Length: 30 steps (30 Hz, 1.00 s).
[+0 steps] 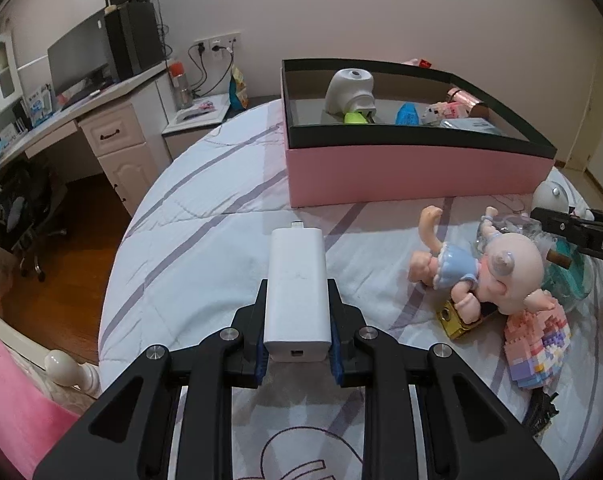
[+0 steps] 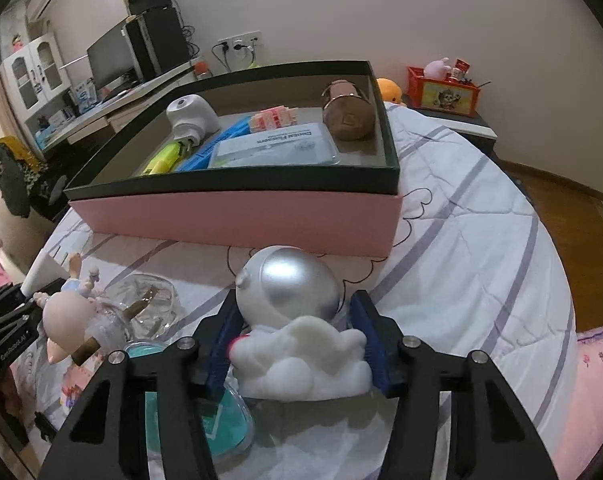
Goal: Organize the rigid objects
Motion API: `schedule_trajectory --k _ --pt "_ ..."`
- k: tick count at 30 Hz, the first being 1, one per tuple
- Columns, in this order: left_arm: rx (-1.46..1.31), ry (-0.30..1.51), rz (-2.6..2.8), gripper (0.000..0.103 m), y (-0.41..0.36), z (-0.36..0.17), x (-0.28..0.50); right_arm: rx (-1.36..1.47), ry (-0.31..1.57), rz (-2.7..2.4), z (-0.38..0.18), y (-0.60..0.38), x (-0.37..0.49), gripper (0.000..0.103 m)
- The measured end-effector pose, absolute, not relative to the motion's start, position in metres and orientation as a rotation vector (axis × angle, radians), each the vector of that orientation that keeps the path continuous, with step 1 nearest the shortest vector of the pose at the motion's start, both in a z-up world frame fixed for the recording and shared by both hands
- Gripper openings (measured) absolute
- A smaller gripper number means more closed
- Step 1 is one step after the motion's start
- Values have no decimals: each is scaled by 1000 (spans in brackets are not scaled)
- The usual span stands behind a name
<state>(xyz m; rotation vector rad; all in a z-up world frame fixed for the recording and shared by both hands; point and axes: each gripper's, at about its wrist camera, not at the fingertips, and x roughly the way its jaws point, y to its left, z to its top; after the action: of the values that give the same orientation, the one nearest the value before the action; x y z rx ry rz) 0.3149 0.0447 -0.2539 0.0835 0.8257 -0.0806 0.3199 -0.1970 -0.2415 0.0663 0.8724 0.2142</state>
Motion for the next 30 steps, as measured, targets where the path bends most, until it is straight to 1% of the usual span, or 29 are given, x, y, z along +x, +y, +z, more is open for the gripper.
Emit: schedule_trajectory --k 4,9,17,22,28,29,30 --pt "76 795 -94 23 43 -242 307 64 814 202 -230 -199 302 53" --pt "70 743 -117 23 37 -222 293 35 707 158 -202 -194 275 53" --pt "19 576 -147 23 18 -178 250 31 542 187 -157 -173 230 53" --pt "37 470 -145 23 5 -145 225 18 449 220 -128 -160 202 53" --pt "53 405 -139 23 -2 -118 209 0 373 219 -103 -152 184 53" --pt "58 404 -141 22 -3 -115 208 5 367 223 -102 -152 183 53" --pt "60 392 -140 16 -3 -112 207 8 364 227 -100 -152 182 53"
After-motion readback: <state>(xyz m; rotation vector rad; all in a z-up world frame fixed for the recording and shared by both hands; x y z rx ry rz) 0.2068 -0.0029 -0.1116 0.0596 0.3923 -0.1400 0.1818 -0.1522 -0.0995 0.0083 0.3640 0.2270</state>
